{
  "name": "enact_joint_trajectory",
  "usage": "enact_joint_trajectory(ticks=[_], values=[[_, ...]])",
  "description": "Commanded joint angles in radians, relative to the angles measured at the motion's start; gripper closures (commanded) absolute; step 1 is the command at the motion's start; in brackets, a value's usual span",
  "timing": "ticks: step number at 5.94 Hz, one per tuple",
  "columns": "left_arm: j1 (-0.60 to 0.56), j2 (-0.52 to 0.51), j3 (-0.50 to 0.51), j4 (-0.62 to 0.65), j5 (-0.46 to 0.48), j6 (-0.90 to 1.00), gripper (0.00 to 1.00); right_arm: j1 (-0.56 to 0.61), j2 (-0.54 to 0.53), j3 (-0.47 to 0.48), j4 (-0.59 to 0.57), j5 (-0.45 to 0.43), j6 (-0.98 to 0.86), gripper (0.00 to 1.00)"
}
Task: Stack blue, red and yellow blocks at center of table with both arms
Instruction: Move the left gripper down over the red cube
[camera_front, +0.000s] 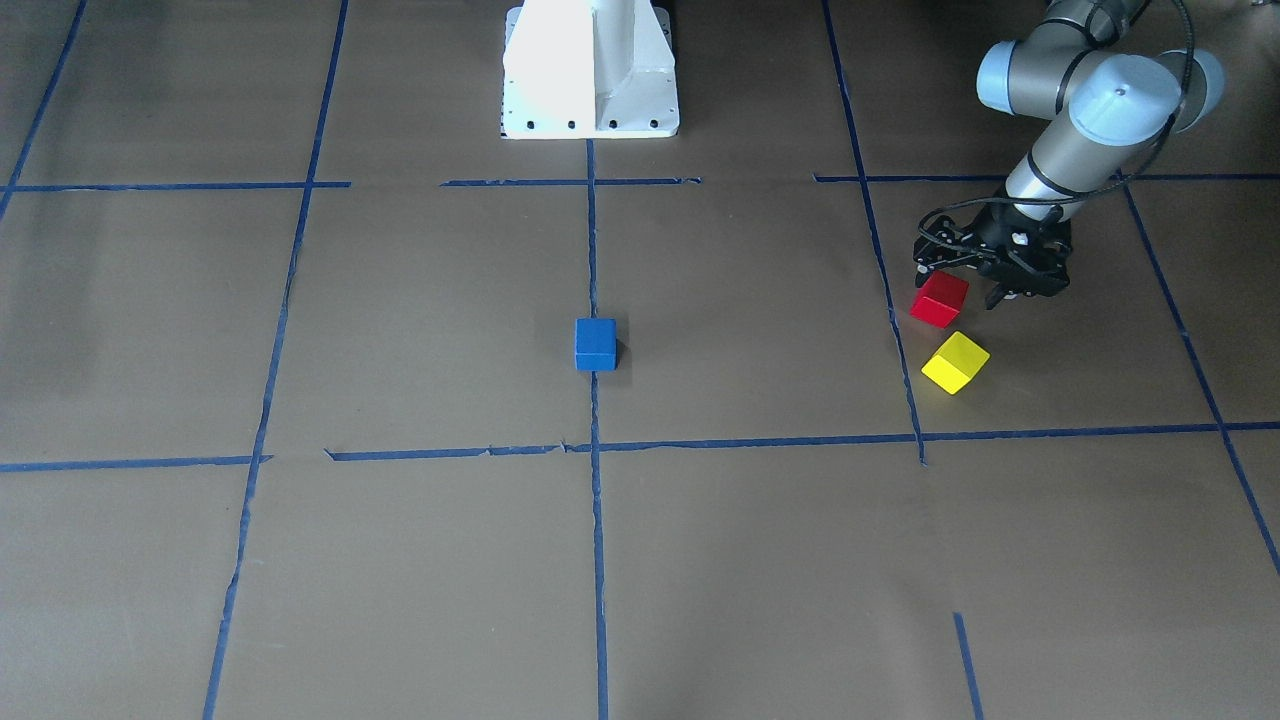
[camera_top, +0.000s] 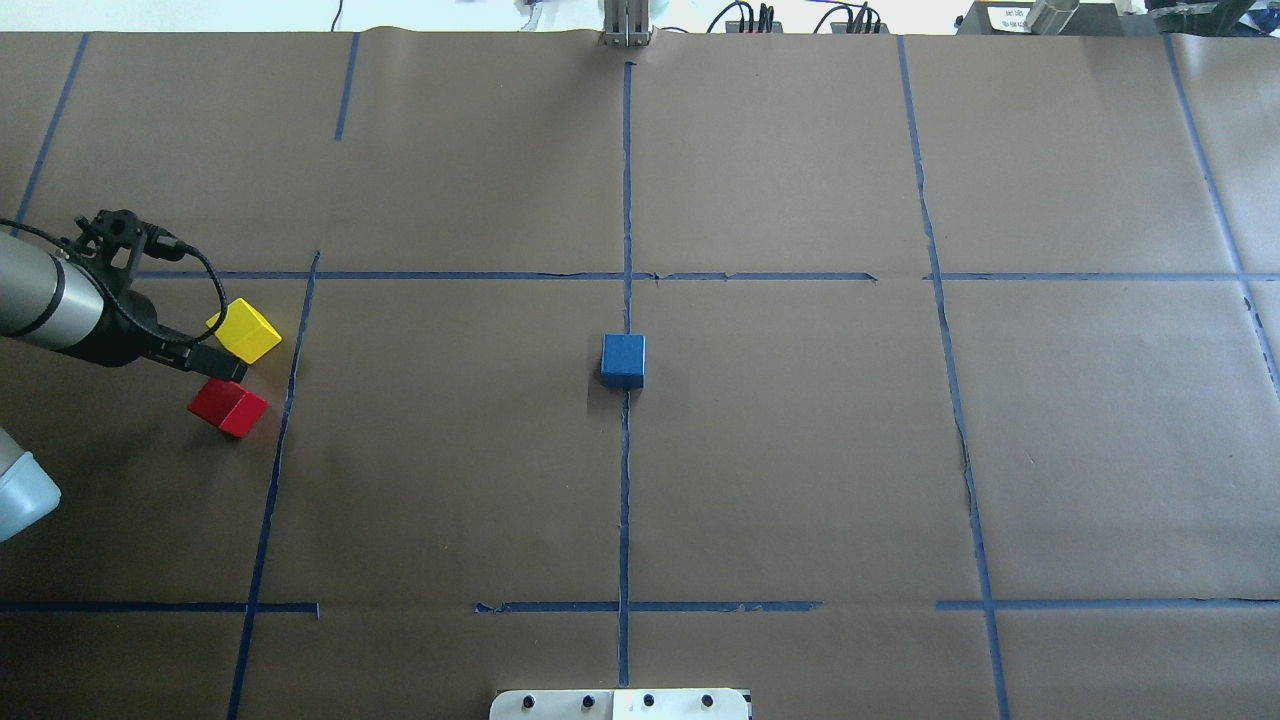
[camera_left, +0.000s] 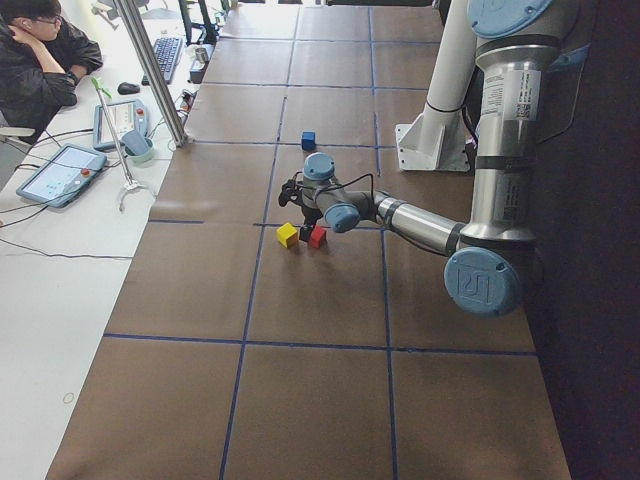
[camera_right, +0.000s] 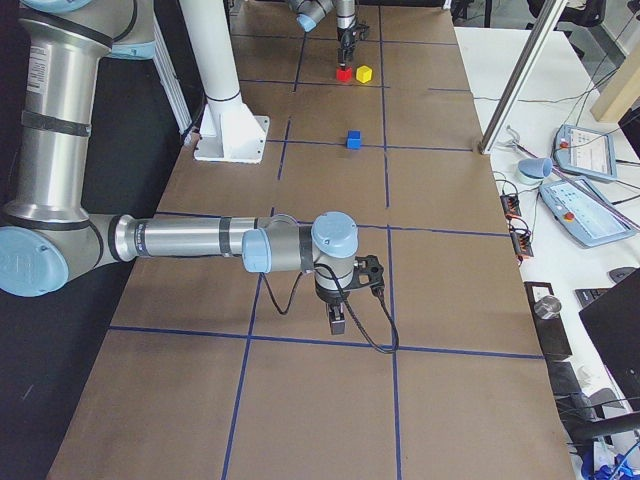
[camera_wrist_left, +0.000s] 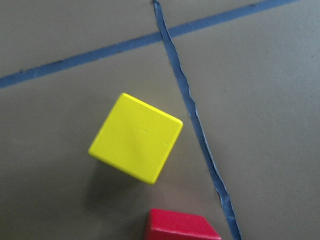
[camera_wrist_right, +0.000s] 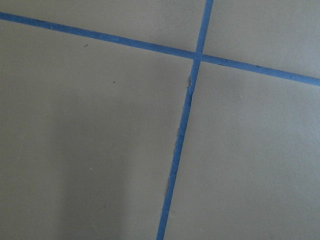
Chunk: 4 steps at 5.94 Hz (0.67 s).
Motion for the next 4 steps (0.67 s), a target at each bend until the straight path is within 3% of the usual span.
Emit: enact_joint_trajectory(ticks=[1,2,3,4], values=[[0.045,-0.004,0.02,0.002,0.02,-0.002,0.0,0.0,0.0,-0.019,0.018,0.0,0.001,0.0],[0.045,-0.007,0.031,0.002,0.02,-0.001,0.0,0.0,0.002,-0.058,0.075,0.0,0.003,0.0],[0.048,-0.009,0.031,0.003,0.02,-0.001,0.32,0.0,0.002,-0.08,0.106,0.0,0.003,0.0],[0.048,-0.009,0.031,0.005,0.02,-0.002,0.81,0.0,0.002,-0.079,0.107,0.0,0.004,0.0]])
